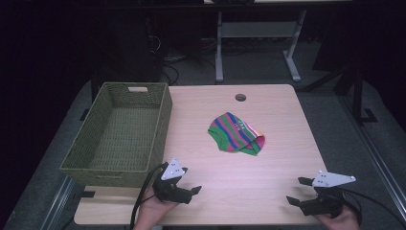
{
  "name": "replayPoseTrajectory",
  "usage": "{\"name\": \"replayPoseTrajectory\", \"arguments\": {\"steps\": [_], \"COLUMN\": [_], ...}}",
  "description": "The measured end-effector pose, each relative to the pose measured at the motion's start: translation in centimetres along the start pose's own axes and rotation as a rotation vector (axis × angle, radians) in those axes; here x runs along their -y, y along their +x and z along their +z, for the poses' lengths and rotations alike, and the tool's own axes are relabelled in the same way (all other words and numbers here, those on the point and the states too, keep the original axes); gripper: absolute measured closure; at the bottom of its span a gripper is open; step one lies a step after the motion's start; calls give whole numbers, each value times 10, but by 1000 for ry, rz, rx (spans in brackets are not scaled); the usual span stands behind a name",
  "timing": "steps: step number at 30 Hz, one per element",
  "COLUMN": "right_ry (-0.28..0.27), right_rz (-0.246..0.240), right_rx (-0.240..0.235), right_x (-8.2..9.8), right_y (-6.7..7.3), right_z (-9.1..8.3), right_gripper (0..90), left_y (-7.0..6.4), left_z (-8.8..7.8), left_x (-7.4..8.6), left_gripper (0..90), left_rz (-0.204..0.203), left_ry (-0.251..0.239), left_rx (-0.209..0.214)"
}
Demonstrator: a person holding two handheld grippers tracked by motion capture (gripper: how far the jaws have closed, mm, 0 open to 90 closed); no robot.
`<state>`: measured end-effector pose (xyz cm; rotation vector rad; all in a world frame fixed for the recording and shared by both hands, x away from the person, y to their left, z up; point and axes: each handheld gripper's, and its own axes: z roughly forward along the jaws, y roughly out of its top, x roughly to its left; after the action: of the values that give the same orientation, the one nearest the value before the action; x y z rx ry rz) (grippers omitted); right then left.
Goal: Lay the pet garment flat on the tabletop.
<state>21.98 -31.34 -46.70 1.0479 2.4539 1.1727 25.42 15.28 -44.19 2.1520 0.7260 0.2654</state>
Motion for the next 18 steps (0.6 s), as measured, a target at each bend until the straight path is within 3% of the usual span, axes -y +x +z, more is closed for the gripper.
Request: {"name": "replayPoseTrajectory", "arguments": {"steps": [8,12,18], "right_ry": [-5,-1,29], "right_rz": [-11,-44,-56], "right_rx": [-24,-40,-72], "right_x": [-12,-31,-54], "right_y": [0,-3,-6], "right_z": [2,4,14], "right_gripper": [147,143,143], "left_y": [1,0,2], "left_z": [4,4,0], "left_x": [0,-1,0], "left_gripper": [168,168,170], "left_rz": [-16,0,-9], "left_ry": [9,19,11], "left_rx": [-1,2,-8]}}
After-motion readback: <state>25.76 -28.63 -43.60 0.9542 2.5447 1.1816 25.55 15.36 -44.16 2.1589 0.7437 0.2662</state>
